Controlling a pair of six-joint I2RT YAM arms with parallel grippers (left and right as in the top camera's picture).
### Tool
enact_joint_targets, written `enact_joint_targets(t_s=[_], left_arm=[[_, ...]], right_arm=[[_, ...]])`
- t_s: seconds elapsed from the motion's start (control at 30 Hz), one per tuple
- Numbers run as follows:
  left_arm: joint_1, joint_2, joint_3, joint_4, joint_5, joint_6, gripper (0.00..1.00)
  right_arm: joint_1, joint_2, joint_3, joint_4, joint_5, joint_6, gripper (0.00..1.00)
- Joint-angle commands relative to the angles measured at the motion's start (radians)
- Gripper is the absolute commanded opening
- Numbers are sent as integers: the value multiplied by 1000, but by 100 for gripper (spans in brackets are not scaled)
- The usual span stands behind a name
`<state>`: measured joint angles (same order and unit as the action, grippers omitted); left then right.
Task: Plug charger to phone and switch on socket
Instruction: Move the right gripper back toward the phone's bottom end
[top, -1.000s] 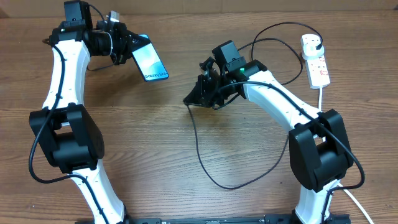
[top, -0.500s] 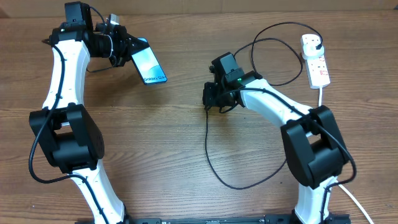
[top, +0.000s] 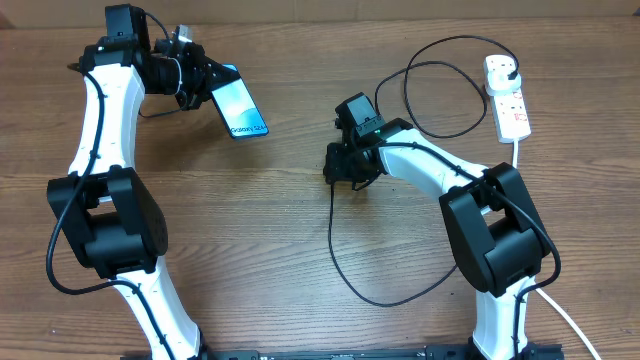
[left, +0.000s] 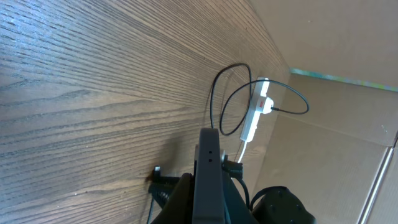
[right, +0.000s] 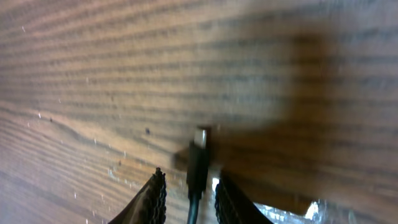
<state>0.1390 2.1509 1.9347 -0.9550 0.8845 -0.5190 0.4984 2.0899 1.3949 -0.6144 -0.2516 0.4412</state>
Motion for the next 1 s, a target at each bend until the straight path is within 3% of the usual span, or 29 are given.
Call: enact_joint_targets(t_s=[0.0,0.43,0.53,0.67,0.77,0.97], left_arm=[[-2,2,15,-2,21,19,4],[-3,2,15,-9,21,21,4],[-3,2,15,-13,20,26,5],[-3,2,15,-13,20,26,5],[-3,2,15,-13,21,26,5],[-3,2,15,-11,98,51,5]], right_arm=[[3,13,-13,-34,-12,7,27],[-6,69,-14,-10,-133,56,25],[-22,80,-14,-7,-154,56,19],[-41,80,-14,-12,-155,56,4],[-43,80,-14,0,-159,54,4],[-82,63,18,30,-512,-180,4]])
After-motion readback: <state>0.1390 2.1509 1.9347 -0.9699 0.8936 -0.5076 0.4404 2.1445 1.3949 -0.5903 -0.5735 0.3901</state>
